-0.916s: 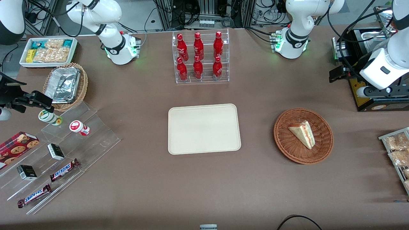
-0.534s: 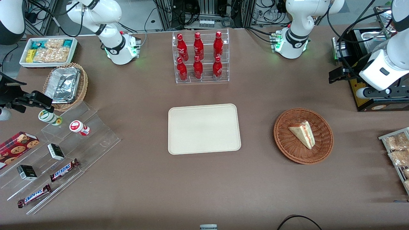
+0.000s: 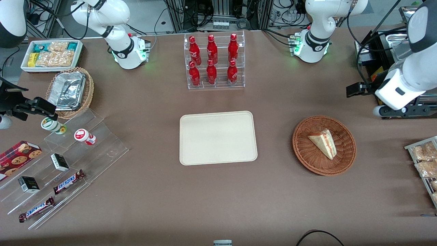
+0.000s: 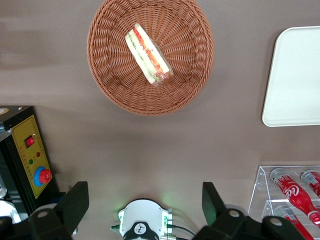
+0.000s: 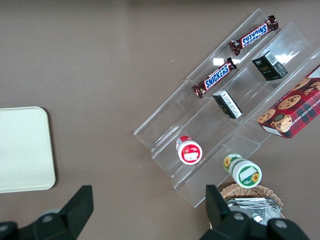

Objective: Place sandwich from basket to tray
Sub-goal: 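Move the left gripper over the sandwich in the wicker basket, then lower the left gripper and close it on the wrapped sandwich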

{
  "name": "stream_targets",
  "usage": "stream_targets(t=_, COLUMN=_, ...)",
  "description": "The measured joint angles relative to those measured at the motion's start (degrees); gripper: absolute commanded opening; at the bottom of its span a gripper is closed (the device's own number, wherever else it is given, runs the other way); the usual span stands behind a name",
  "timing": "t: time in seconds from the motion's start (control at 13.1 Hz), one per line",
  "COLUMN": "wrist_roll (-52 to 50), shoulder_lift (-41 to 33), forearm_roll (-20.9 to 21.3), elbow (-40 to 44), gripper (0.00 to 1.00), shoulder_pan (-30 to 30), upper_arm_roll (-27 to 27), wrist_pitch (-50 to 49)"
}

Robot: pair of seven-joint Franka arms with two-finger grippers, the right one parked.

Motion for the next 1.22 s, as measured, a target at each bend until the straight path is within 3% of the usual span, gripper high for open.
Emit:
stream_targets(t=0.92, wrist_roll=0.0, shoulder_lift=1.92, forearm_roll=0.82, elbow=-19.16, gripper=1.0, shoulder_pan=0.05, upper_arm_roll=0.1, wrist_pitch=24.97)
stream_targets(t=1.22, wrist_roll=-0.06, shoulder_lift=4.43, forearm_roll=0.84, elbow=-22.12, gripper=1.0, shoulder_pan=0.28, upper_arm_roll=0.27, wrist_pitch=31.42)
